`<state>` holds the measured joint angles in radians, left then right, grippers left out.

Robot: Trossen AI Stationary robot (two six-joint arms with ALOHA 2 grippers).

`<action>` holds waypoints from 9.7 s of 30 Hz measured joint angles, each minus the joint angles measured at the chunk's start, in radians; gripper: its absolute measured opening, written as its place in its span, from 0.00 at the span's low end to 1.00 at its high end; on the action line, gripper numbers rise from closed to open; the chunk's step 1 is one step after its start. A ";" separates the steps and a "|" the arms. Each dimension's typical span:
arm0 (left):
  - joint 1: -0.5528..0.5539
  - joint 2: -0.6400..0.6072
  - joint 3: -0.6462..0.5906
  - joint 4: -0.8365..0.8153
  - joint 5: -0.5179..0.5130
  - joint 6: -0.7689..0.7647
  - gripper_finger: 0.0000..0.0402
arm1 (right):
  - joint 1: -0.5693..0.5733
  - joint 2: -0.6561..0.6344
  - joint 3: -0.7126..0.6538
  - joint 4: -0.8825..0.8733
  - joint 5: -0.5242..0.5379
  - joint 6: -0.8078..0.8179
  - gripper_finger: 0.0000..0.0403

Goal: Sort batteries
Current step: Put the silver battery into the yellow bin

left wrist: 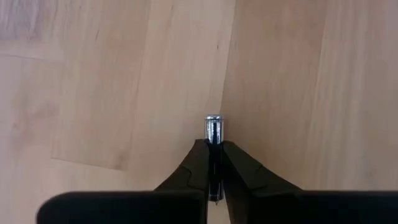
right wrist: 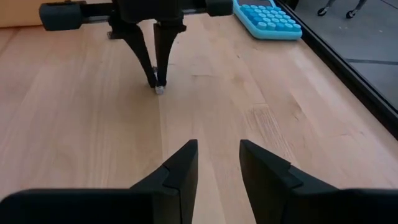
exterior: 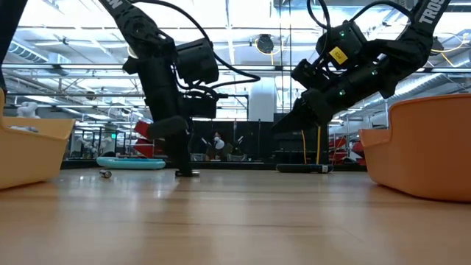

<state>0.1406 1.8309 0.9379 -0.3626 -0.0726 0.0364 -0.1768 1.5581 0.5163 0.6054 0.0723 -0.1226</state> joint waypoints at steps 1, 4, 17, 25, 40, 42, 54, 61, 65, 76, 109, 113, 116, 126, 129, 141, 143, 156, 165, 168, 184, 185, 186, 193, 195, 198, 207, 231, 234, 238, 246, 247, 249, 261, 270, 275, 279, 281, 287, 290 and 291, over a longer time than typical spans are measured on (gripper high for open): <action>-0.002 0.000 0.000 -0.001 -0.001 0.000 0.06 | 0.000 0.000 0.000 0.000 0.000 0.000 0.27; -0.022 -0.002 0.007 -0.013 -0.018 -0.001 0.06 | 0.000 0.000 0.000 0.000 0.000 0.000 0.27; -0.039 -0.075 0.052 -0.142 -0.024 -0.003 0.06 | 0.000 0.000 0.000 0.002 0.000 0.002 0.27; -0.039 -0.081 0.054 -0.180 0.024 -0.030 0.06 | 0.000 0.000 0.000 0.002 0.000 0.002 0.27; -0.200 -0.370 0.056 -0.407 0.411 -0.415 0.06 | 0.000 0.000 0.000 -0.025 0.006 0.002 0.27; -0.229 -0.406 0.056 -0.435 0.472 -0.507 0.06 | 0.000 0.000 0.000 -0.027 0.006 0.003 0.27; -0.426 -0.458 0.022 -0.693 0.491 -0.763 0.07 | 0.000 0.000 0.000 -0.028 0.006 0.010 0.27; -0.419 -0.454 0.006 -0.697 0.411 -0.791 0.17 | 0.000 0.000 0.000 -0.027 0.005 0.010 0.27; -0.404 -0.454 0.006 -0.696 0.412 -0.791 0.19 | 0.000 0.000 0.000 -0.027 0.005 0.011 0.27; -0.386 -0.455 0.029 -0.592 0.332 -0.650 0.20 | 0.000 0.000 0.000 -0.019 0.005 0.009 0.27; -0.309 -0.162 0.007 -0.469 -0.082 -0.079 0.42 | 0.001 0.000 0.000 -0.012 0.003 0.002 0.27; -0.312 -0.131 0.007 -0.491 -0.116 -0.025 0.42 | 0.001 0.000 0.000 -0.011 0.003 0.003 0.27; -0.315 -0.117 0.007 -0.494 -0.137 0.010 0.42 | 0.001 0.000 0.000 -0.011 0.003 0.003 0.27; -0.314 -0.080 0.012 -0.518 -0.140 0.077 0.42 | 0.001 0.000 0.000 -0.011 0.000 0.003 0.27; -0.313 -0.079 0.012 -0.519 -0.153 0.102 0.41 | 0.001 0.000 0.000 -0.011 0.000 0.003 0.27; -0.276 -0.077 0.009 -0.541 -0.154 0.216 0.30 | 0.001 0.000 0.000 -0.012 0.000 0.003 0.27; -0.268 -0.077 0.008 -0.545 -0.153 0.224 0.28 | 0.001 0.000 0.000 -0.012 0.000 0.003 0.27; -0.258 -0.077 0.006 -0.501 -0.151 0.347 0.04 | 0.000 0.000 0.000 -0.012 0.000 0.003 0.27; -0.259 -0.106 0.065 -0.529 -0.149 0.311 0.00 | 0.000 0.000 0.000 -0.010 0.000 0.003 0.27; -0.260 -0.135 0.102 -0.557 -0.136 0.264 0.00 | 0.001 0.000 0.000 -0.010 0.000 0.003 0.27; -0.177 -0.182 0.120 -0.415 -0.195 -0.080 0.15 | -0.004 0.000 0.000 0.004 0.000 0.056 0.27; -0.164 -0.178 0.120 -0.394 -0.195 -0.071 0.18 | -0.008 0.000 0.000 0.004 0.000 0.071 0.27; -0.149 -0.172 0.120 -0.359 -0.194 -0.055 0.22 | -0.013 0.000 0.000 0.005 0.000 0.080 0.27; -0.049 -0.142 0.104 -0.151 -0.178 0.005 0.42 | -0.008 0.011 0.068 -0.123 -0.043 0.061 0.29; -0.038 -0.142 0.066 -0.020 -0.179 0.028 0.43 | -0.004 0.024 0.096 -0.146 -0.048 0.052 0.32; -0.035 -0.142 -0.019 0.195 -0.168 0.068 0.43 | 0.004 0.053 0.147 -0.187 -0.075 0.006 0.37; -0.032 -0.149 -0.260 0.610 -0.141 0.022 0.43 | -0.009 0.255 0.409 -0.487 -0.119 -0.191 0.56; -0.031 -0.148 -0.306 0.653 -0.229 -0.109 0.43 | -0.123 0.419 0.653 -0.834 -0.127 -0.324 0.49; -0.031 -0.148 -0.306 0.659 -0.229 -0.109 0.43 | -0.122 0.419 0.652 -0.822 -0.128 -0.321 0.49; -0.031 -0.148 -0.306 0.669 -0.229 -0.109 0.43 | -0.122 0.419 0.652 -0.817 -0.129 -0.312 0.49; -0.031 -0.148 -0.306 0.669 -0.228 -0.109 0.43 | -0.122 0.400 0.660 -0.880 -0.123 -0.317 0.49; -0.031 -0.148 -0.306 0.669 -0.228 -0.109 0.43 | -0.122 0.395 0.670 -0.912 -0.117 -0.319 0.49; -0.031 -0.148 -0.306 0.669 -0.228 -0.108 0.43 | -0.122 0.390 0.697 -0.953 -0.116 -0.323 0.49; -0.031 -0.148 -0.306 0.671 -0.227 -0.107 0.43 | -0.109 0.391 0.734 -1.005 -0.228 -0.393 0.63; -0.031 -0.148 -0.306 0.680 -0.227 -0.107 0.43 | -0.131 0.399 0.734 -0.983 -0.209 -0.396 0.73; -0.031 -0.148 -0.306 0.687 -0.227 -0.100 0.43 | -0.143 0.401 0.734 -0.972 -0.209 -0.395 0.73; -0.031 -0.148 -0.306 0.687 -0.225 -0.100 0.43 | -0.144 0.415 0.735 -0.977 -0.224 -0.392 0.73; -0.031 -0.148 -0.306 0.687 -0.213 -0.100 0.43 | -0.144 0.424 0.735 -0.978 -0.229 -0.391 0.73; -0.031 -0.148 -0.306 0.691 -0.191 -0.100 0.43 | -0.152 0.425 0.735 -0.980 -0.236 -0.391 0.73; -0.031 -0.148 -0.306 0.693 -0.191 -0.099 0.43 | -0.160 0.425 0.735 -0.984 -0.236 -0.392 0.73; -0.031 -0.148 -0.306 0.693 -0.191 -0.099 0.43 | -0.164 0.425 0.735 -0.984 -0.236 -0.393 0.73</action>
<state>0.1101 1.6829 0.6323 0.3305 -0.2634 -0.0623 -0.3407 1.9827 1.2510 -0.3791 -0.1641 -0.5152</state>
